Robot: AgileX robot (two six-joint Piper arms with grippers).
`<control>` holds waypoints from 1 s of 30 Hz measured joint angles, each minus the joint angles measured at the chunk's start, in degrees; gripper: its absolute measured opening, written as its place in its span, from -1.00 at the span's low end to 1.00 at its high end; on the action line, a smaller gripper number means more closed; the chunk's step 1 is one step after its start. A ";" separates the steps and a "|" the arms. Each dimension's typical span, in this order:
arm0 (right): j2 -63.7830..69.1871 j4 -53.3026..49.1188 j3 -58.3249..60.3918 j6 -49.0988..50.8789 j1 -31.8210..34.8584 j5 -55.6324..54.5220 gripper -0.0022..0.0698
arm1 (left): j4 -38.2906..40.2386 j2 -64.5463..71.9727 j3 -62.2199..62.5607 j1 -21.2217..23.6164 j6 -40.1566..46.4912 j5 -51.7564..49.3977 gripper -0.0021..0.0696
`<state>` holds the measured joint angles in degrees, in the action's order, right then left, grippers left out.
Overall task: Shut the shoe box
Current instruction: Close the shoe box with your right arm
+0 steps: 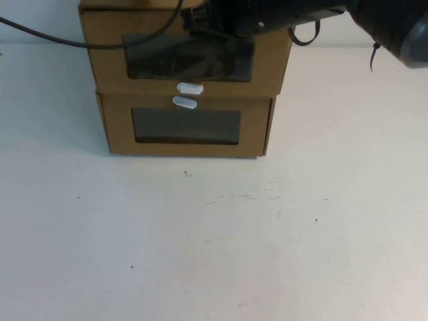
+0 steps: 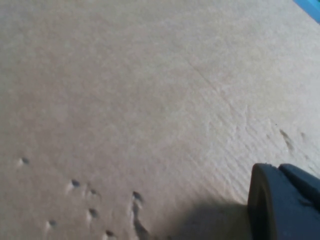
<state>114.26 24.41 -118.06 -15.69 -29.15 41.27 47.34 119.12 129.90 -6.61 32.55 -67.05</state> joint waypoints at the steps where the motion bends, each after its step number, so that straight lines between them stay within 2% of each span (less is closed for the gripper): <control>1: 0.14 0.00 0.00 0.00 0.00 -0.14 -0.97 | 0.10 0.00 0.00 0.00 0.00 0.00 -0.96; 14: 1.33 4.18 -0.45 -1.25 0.89 -1.24 -0.97 | 1.01 0.43 1.27 0.17 -0.08 -0.72 -0.96; 23: -3.94 6.08 -0.45 -2.92 1.47 7.98 -0.97 | -0.07 -3.67 8.47 0.17 -0.73 -4.36 -0.96; 26: -7.43 5.14 -0.45 -2.92 1.47 10.45 -0.97 | -2.91 -7.46 9.02 0.17 -0.73 -4.92 -0.96; 30: -13.04 -0.32 -0.45 0.16 1.51 14.92 -0.97 | -11.33 -12.93 9.06 0.17 -1.85 -5.36 -0.96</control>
<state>101.23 24.09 -118.52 -15.53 -27.64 56.19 36.01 106.19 138.96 -6.44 30.70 -72.40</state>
